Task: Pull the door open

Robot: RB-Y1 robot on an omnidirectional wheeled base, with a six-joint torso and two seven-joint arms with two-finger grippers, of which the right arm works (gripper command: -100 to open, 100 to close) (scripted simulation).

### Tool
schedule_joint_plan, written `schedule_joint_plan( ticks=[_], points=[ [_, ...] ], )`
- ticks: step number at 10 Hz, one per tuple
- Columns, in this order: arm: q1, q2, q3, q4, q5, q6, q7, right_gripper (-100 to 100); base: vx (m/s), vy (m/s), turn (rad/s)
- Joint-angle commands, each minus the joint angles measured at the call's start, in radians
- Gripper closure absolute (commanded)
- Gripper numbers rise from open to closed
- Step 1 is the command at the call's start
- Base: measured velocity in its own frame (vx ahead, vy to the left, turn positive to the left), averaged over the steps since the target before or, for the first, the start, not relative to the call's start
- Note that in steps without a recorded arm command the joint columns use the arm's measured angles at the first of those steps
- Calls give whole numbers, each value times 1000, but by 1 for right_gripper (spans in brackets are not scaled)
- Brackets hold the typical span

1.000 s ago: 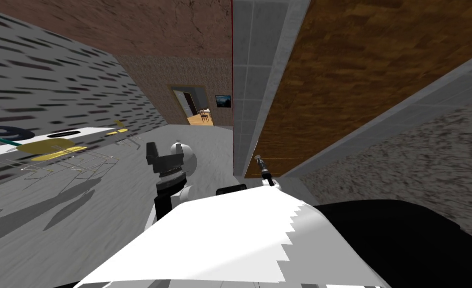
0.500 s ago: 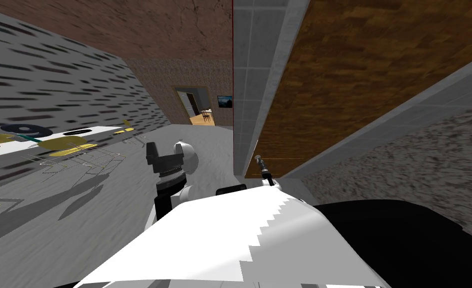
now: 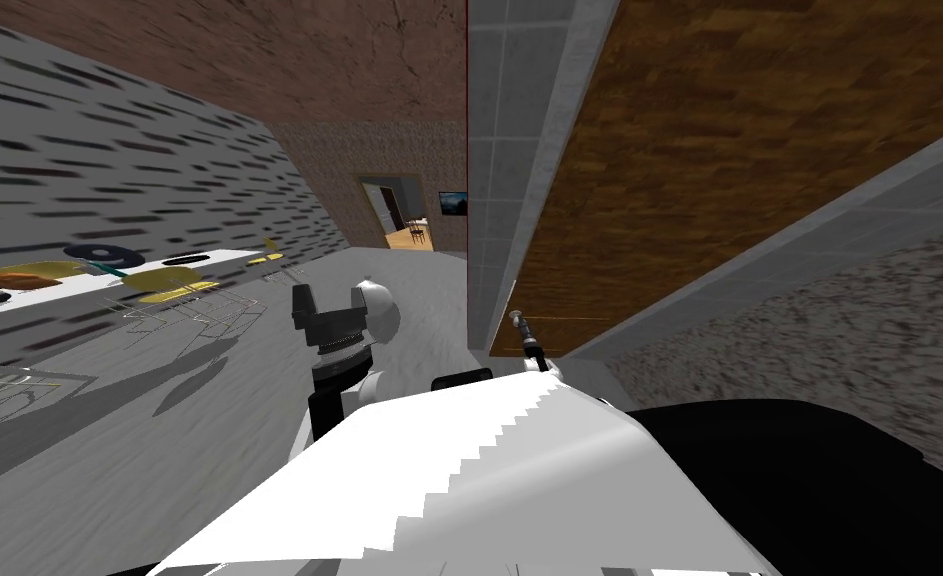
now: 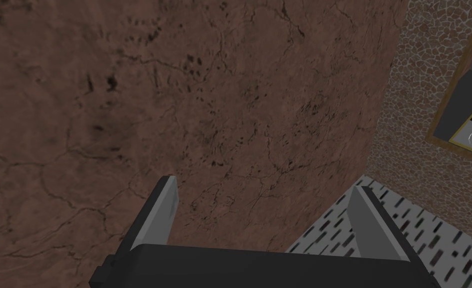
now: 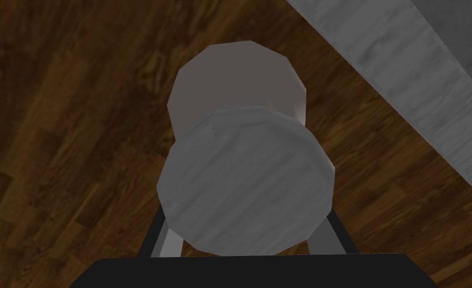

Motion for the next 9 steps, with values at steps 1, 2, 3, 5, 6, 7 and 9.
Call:
schedule_joint_plan(
  ticks=[1, 2, 3, 5, 6, 7, 9],
  points=[
    [4, 14, 16, -2, -12, 3, -50, 100, -35, -20, 64],
    [4, 14, 16, -2, -12, 3, -53, 100, -28, -16, 35],
    [3, 13, 18, -1, -27, 3, -92, 100, -40, -15, 82],
    [3, 11, 21, 0, -42, 4, -135, 100, -45, -17, 53],
    [2, 10, 23, 1, -57, 4, -160, 100, -64, -21, 147],
    [2, 10, 23, 1, -57, 4, -176, 100, -48, -27, 59],
    [1, 9, 26, 3, -72, 4, -218, 100, -38, -21, 52]
  ],
)
